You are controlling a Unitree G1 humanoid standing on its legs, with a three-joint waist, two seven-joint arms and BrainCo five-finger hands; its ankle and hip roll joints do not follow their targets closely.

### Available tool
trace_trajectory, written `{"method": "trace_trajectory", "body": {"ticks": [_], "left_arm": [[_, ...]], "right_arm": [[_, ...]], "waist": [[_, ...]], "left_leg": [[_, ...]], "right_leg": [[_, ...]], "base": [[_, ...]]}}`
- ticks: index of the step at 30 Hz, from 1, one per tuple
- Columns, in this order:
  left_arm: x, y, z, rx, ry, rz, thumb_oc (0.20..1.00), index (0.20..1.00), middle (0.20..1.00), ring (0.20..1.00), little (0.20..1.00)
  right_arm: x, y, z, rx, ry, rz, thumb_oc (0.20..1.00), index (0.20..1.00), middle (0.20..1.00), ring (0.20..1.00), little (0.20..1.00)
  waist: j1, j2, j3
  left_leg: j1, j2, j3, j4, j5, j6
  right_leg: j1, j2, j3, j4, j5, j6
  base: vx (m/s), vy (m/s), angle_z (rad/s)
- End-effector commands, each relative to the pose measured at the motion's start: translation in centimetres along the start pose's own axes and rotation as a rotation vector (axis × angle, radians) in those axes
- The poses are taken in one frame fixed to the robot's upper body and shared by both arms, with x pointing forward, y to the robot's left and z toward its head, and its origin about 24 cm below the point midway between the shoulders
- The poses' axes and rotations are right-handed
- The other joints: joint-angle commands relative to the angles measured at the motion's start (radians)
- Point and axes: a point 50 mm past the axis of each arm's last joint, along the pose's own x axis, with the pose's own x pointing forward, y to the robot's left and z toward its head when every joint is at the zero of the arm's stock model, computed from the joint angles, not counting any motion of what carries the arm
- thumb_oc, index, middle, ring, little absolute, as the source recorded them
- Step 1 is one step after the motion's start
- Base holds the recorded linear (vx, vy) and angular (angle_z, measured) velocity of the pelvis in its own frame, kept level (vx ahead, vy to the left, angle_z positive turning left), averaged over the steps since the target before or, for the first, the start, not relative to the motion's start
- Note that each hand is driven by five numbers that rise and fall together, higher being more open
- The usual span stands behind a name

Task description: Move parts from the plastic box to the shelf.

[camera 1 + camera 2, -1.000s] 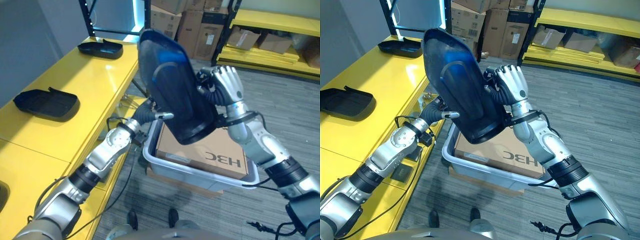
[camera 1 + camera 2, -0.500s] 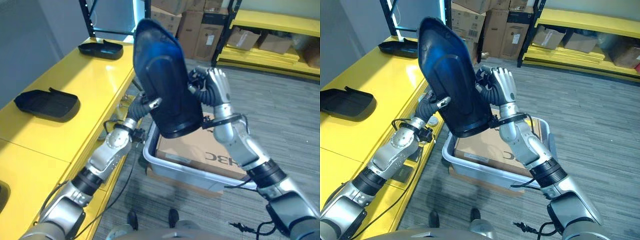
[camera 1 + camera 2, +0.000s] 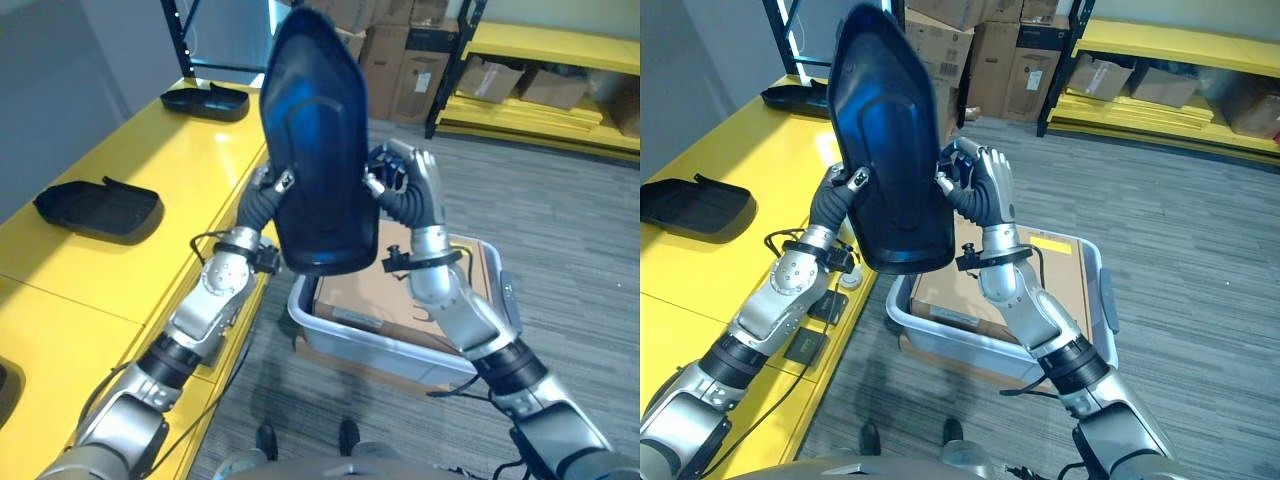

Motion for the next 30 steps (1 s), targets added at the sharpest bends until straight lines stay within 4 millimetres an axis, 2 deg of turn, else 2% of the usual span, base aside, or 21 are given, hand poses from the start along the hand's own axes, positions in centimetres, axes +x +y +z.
{"method": "trace_trajectory", "body": {"ticks": [1,3,4,5,7,9,11,12,13,14,18,21,23,24,26,27,30], "left_arm": [[1.3,-3.9,5.2,0.007,-0.313,-0.187,0.2,0.2,0.2,0.2,0.2],[1.3,-3.8,5.5,0.041,-0.33,-0.178,0.2,0.2,0.2,0.2,0.2],[1.3,-3.7,5.5,0.063,-0.336,-0.169,0.2,0.2,0.2,0.2,0.2],[1.3,-3.7,5.5,0.083,-0.34,-0.161,0.2,0.2,0.2,0.2,0.2],[1.2,-3.4,5.5,0.136,-0.349,-0.132,0.2,0.2,0.2,0.2,0.2],[0.9,-2.2,4.9,0.254,-0.352,-0.045,0.2,0.2,0.2,0.2,0.2],[0.3,-0.9,4.1,0.278,-0.332,0.027,0.2,0.2,0.2,0.2,0.2],[-0.5,0.2,3.2,0.325,-0.32,0.084,0.2,0.2,0.2,0.2,0.2],[-0.7,0.4,3.1,0.324,-0.318,0.096,0.2,0.2,0.2,0.2,0.2],[-2.2,2.2,2.2,0.36,-0.324,0.212,0.2,0.2,0.2,0.2,0.2],[-4.1,4.6,1.4,0.385,-0.321,0.346,0.2,0.2,0.2,0.2,0.2],[-5.5,6.0,1.0,0.37,-0.324,0.427,0.2,0.2,0.2,0.2,0.2],[-6.4,6.6,1.1,0.348,-0.358,0.466,0.2,0.2,0.2,0.2,0.2],[-6.8,6.9,1.5,0.332,-0.389,0.476,0.2,0.2,0.2,0.2,0.2],[-7.1,7.1,2.3,0.316,-0.432,0.474,0.2,0.2,0.2,0.2,0.2],[-7.3,7.0,3.3,0.312,-0.475,0.458,0.2,0.2,0.2,0.2,0.2],[-7.5,6.8,5.0,0.268,-0.536,0.429,0.2,0.2,0.2,0.2,0.2]], "right_arm": [[0.4,0.7,6.2,0.26,-0.305,0.014,0.2,0.2,0.2,0.2,0.2],[0.3,0.4,6.2,0.26,-0.31,0.001,0.2,0.2,0.2,0.2,0.2],[0.4,0.3,6.1,0.258,-0.292,0.001,0.928,0.928,0.928,0.928,0.928],[0.4,0.3,5.9,0.261,-0.276,0.004,1.0,1.0,1.0,1.0,1.0],[0.4,0.3,5.6,0.279,-0.245,0.008,1.0,1.0,1.0,1.0,1.0],[-0.1,-0.3,4.3,0.323,-0.151,-0.036,1.0,1.0,1.0,1.0,1.0],[-1.0,-1.2,3.1,0.375,-0.061,-0.077,1.0,1.0,1.0,1.0,1.0],[-2.1,-1.6,1.7,0.365,0.021,-0.082,1.0,1.0,1.0,1.0,1.0],[-2.3,-1.6,1.5,0.361,0.036,-0.08,1.0,1.0,1.0,1.0,1.0],[-4.5,-2.2,-0.4,0.332,0.143,-0.09,1.0,1.0,1.0,1.0,1.0],[-7.5,-3.2,-2.7,0.33,0.308,-0.128,1.0,1.0,1.0,1.0,1.0],[-11.0,-2.9,-5.6,0.291,0.52,-0.094,1.0,1.0,1.0,1.0,1.0],[-14.9,-2.4,-7.7,0.254,0.722,-0.047,1.0,1.0,1.0,1.0,1.0],[-17.9,-1.8,-9.1,0.234,0.874,0.028,1.0,1.0,1.0,1.0,1.0],[-22.0,-0.7,-10.3,0.24,1.068,0.145,1.0,1.0,1.0,1.0,1.0],[-26.3,0.3,-10.7,0.274,1.269,0.261,1.0,1.0,1.0,1.0,1.0],[-33.3,1.8,-10.0,0.382,1.619,0.441,1.0,1.0,1.0,1.0,1.0]], "waist": [[0.014,-0.006,-0.031],[0.013,-0.004,-0.031],[0.012,-0.004,-0.031],[0.012,-0.003,-0.031],[0.01,-0.002,-0.031],[0.006,-0.001,-0.03],[0.002,-0.002,-0.027],[-0.001,-0.002,-0.025],[-0.001,-0.003,-0.025],[-0.005,-0.005,-0.019],[-0.018,-0.012,-0.015],[-0.029,-0.017,-0.007],[-0.033,-0.021,-0.001],[-0.03,-0.023,0.002],[-0.022,-0.025,0.008],[-0.007,-0.027,0.012],[0.029,-0.031,0.016]], "left_leg": [[0.08,0.01,-0.002,0.002,-0.191,0.006],[0.078,0.011,0.0,0.002,-0.191,0.006],[0.078,0.012,0.001,0.002,-0.191,0.006],[0.078,0.012,0.001,0.002,-0.191,0.006],[0.078,0.013,0.001,0.002,-0.192,0.005],[0.079,0.015,0.004,0.002,-0.191,0.004],[0.08,0.015,0.005,0.002,-0.19,0.002],[0.081,0.016,0.007,0.002,-0.191,0.002],[0.081,0.015,0.008,0.002,-0.192,0.002],[0.084,0.016,0.014,0.002,-0.191,0.002],[0.085,0.018,0.022,0.002,-0.191,0.001],[0.087,0.017,0.026,0.002,-0.192,0.003],[0.086,0.016,0.028,0.002,-0.194,0.004],[0.086,0.014,0.023,0.002,-0.195,0.004],[0.085,0.011,0.015,0.002,-0.196,0.004],[0.082,0.011,-0.001,0.002,-0.195,0.001],[0.073,0.014,-0.036,0.002,-0.187,-0.012]], "right_leg": [[0.057,-0.001,-0.018,0.002,-0.135,0.028],[0.055,0.001,-0.018,0.002,-0.135,0.027],[0.055,0.001,-0.017,0.002,-0.135,0.027],[0.055,0.001,-0.016,0.002,-0.136,0.027],[0.055,0.002,-0.012,0.002,-0.136,0.026],[0.056,0.002,-0.009,0.002,-0.137,0.027],[0.056,0.002,-0.007,0.002,-0.135,0.029],[0.055,0.0,-0.007,0.002,-0.134,0.031],[0.056,0.0,-0.007,0.002,-0.134,0.031],[0.055,-0.003,-0.007,0.002,-0.131,0.033],[0.054,-0.004,-0.002,0.002,-0.128,0.035],[0.054,-0.005,-0.003,0.004,-0.13,0.033],[0.053,-0.007,-0.007,0.005,-0.131,0.034],[0.053,-0.009,-0.009,0.005,-0.132,0.034],[0.058,-0.011,-0.016,0.002,-0.133,0.034],[0.062,-0.012,-0.026,0.002,-0.135,0.032],[0.074,-0.01,-0.06,0.002,-0.143,0.025]], "base": [[0.0,0.0,0.0],[0.0,0.0,0.0],[0.0,0.0,0.0],[0.0,0.0,0.0],[0.0,0.0,0.0],[0.0,0.0,0.0],[0.0,0.0,0.0],[0.0,0.0,0.0],[-0.04,0.013,-0.01],[-0.02,0.008,-0.04],[-0.01,0.003,-0.02],[-0.01,0.001,0.0],[-0.03,-0.008,0.02],[0.0,0.0,0.0],[-0.02,-0.051,0.02],[0.0,-0.122,0.05],[0.02,-0.162,0.14]]}}
